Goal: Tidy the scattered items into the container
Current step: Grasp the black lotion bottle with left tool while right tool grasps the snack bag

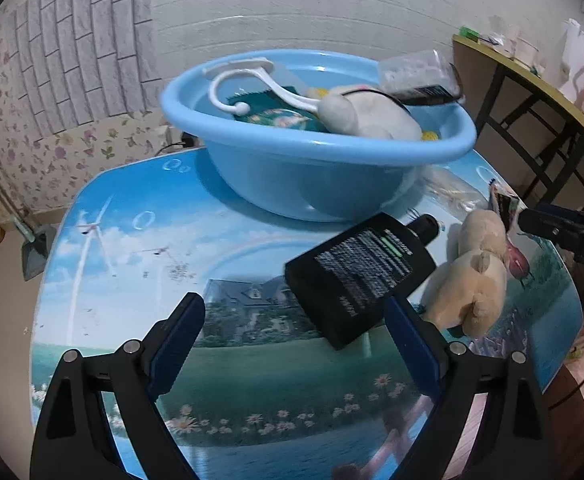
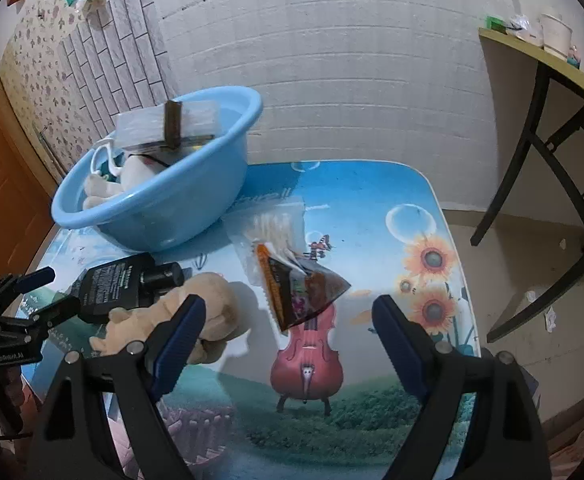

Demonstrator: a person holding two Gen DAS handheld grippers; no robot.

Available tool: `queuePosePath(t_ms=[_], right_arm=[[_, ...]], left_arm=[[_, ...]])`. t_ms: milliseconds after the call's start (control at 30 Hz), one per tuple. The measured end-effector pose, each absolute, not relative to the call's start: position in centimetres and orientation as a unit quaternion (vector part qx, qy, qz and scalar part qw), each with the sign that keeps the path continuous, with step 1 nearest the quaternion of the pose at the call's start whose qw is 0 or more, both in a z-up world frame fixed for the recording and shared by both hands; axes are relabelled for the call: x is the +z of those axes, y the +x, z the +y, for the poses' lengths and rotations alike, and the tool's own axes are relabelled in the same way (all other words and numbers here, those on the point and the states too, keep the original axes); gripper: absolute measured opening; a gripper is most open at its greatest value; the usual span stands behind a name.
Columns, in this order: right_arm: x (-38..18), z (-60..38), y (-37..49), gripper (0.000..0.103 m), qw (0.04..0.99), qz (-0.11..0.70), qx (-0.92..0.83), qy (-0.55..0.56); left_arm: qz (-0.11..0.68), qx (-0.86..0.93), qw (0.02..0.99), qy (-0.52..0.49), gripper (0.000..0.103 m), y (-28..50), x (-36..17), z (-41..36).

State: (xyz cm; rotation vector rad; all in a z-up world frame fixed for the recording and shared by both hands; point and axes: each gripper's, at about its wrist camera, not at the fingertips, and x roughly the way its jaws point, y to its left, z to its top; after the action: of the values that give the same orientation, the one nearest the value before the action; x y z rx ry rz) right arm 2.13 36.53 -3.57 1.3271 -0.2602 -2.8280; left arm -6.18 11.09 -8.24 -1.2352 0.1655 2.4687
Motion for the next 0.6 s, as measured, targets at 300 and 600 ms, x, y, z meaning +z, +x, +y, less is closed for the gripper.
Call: queuePosePath(t_ms=[300, 600], right_arm=[[-4.6, 37.6, 0.9, 0.086, 0.0, -0.094, -0.897, 0.432], [-5.6, 38.1, -0.5, 0.086, 0.002, -0.097, -0.89, 0.445]], left_arm=[[0.076, 0.862, 0.231, -0.445, 0.092, -7.1, -9.3, 13.3], [0.098, 0.847, 0.263, -0.452, 0.098, -8.7, -10.5, 15.2]])
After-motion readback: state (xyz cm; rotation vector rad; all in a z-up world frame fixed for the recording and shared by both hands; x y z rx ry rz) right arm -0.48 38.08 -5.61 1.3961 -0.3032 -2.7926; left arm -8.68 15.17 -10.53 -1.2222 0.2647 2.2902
